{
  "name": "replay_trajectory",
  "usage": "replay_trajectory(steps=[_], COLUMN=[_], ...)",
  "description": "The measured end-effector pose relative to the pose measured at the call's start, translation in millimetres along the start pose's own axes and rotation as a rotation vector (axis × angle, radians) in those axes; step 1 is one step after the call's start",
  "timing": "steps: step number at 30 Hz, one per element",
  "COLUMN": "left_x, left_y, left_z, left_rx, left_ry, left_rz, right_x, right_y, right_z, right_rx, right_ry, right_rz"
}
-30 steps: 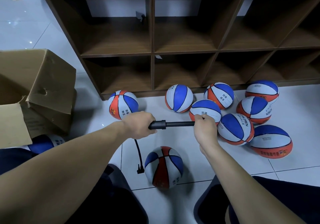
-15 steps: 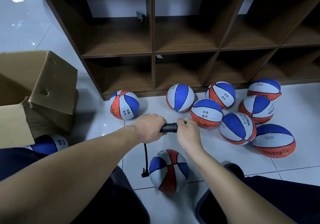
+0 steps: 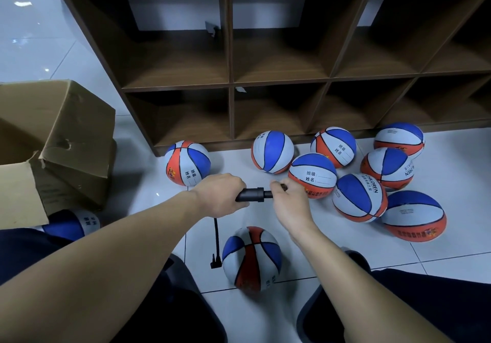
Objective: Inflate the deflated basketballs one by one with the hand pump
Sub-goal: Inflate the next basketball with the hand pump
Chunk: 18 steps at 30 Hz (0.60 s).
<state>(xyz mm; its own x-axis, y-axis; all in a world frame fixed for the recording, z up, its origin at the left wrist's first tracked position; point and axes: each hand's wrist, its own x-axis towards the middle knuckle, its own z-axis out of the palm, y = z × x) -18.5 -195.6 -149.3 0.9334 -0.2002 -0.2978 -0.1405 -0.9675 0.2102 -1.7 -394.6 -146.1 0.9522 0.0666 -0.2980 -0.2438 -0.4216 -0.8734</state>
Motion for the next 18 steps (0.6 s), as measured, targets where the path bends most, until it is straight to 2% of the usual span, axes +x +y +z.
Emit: replay_trajectory(steps=[3, 10, 13, 18], left_x=[-4.0, -8.6, -7.1, -5.2], left_y=[-7.6, -23.2, -15.9, -5.2], left_z=[-3.6, -7.1, -7.3, -10.3], left_rx=[-0.019, -0.04, -0.034, -0.031], left_ry=[0.0, -0.041, -0.063, -0.03], left_rz=[-0.037, -0.106, -0.083, -0.057], right_x=[8.9, 23.8, 17.0, 0.7], right_y=[-0.6, 5.6, 4.0, -1.3], right_z=[-14.4, -41.9, -31.3, -7.8], right_rx=[0.033, 0.203, 0.153, 0.053], right_ry=[0.04, 0.192, 0.266, 0.231], right_rz=[0.011, 0.194, 0.139, 0.036])
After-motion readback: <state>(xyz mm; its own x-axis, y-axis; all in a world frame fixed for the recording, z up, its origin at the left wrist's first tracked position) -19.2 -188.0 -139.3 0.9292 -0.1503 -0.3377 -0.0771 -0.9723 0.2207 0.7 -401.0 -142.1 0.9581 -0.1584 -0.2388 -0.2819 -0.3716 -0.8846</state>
